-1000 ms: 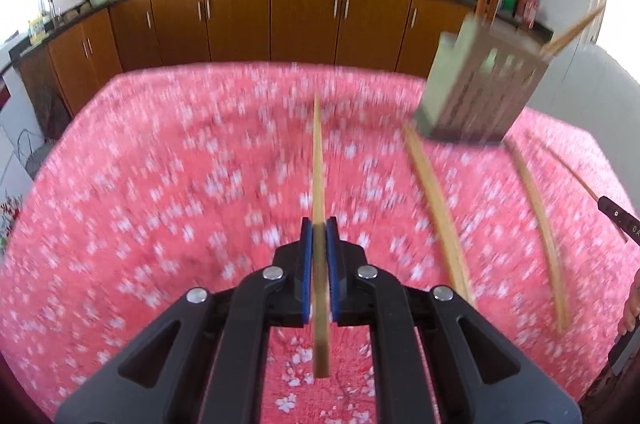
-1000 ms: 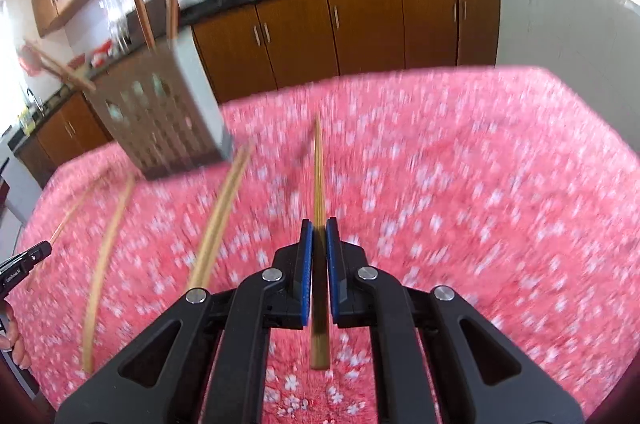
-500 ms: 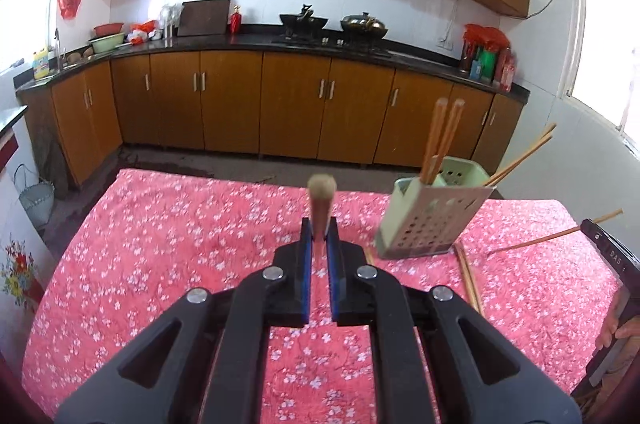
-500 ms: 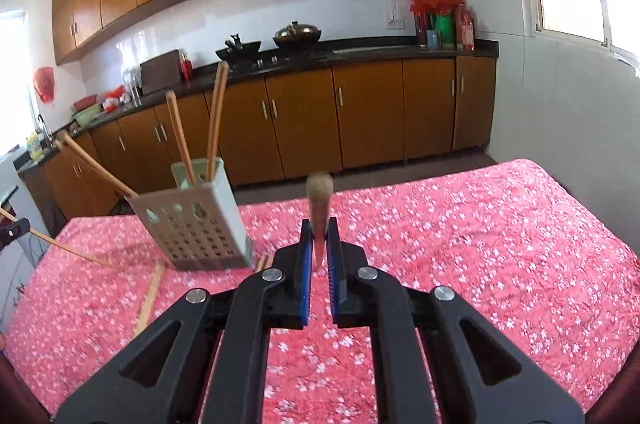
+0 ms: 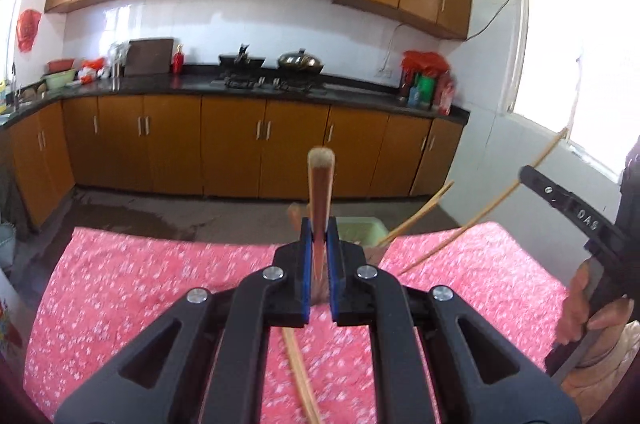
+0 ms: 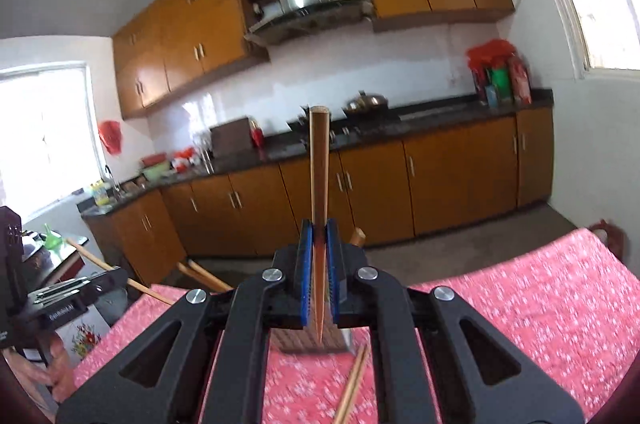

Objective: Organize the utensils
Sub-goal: 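Lift the right tool's chopstick upright over the holder while the left tool does likewise, then open the right tool to drop its chopstick in the holder while the left tool opens too, then lower the right tool and grasp a wooden chopstick while the left tool grasps one too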

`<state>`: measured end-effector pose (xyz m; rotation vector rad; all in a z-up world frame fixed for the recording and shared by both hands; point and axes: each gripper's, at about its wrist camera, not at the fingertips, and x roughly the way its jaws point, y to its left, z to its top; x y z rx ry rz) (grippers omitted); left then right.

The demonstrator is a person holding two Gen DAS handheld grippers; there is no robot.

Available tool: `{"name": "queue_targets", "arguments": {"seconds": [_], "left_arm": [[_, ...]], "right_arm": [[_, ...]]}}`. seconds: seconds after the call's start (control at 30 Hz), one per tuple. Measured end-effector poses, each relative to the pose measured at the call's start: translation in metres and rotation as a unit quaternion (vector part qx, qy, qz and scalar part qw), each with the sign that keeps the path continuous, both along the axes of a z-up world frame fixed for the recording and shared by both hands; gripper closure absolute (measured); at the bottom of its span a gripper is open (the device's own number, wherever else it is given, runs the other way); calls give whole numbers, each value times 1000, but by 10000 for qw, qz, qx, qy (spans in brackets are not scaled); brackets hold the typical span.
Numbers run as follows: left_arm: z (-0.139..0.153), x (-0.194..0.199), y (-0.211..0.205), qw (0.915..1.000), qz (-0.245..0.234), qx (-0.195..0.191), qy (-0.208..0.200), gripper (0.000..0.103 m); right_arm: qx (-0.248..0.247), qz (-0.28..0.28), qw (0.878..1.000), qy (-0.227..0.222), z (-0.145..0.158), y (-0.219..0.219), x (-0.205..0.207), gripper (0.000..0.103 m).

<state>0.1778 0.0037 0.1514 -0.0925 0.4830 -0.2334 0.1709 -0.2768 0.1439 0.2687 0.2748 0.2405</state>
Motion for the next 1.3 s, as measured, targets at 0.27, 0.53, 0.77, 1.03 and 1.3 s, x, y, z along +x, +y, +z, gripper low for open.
{"name": "queue_targets", "arguments": {"seconds": [0.27, 0.53, 0.77, 1.03, 1.3], "left_arm": [[29, 32, -19, 9977, 256, -324, -538, 95], [3, 79, -28, 9975, 457, -307, -447, 95], [-33, 102, -28, 9982, 486, -341, -3, 93], [-20, 81, -11, 9970, 554, -479, -256, 75], [-46, 25, 31, 9941, 1071, -132, -111, 71]], "right_arm": [[40, -171, 9987, -479, 15, 23, 25, 95], [-151, -229, 9996, -62, -16, 40, 63, 95], [-353, -107, 9992, 171, -36, 48, 71, 93], [-370, -320, 9988, -76, -23, 36, 49, 77], [-324, -570, 9954, 696, -61, -7, 21, 77]]}}
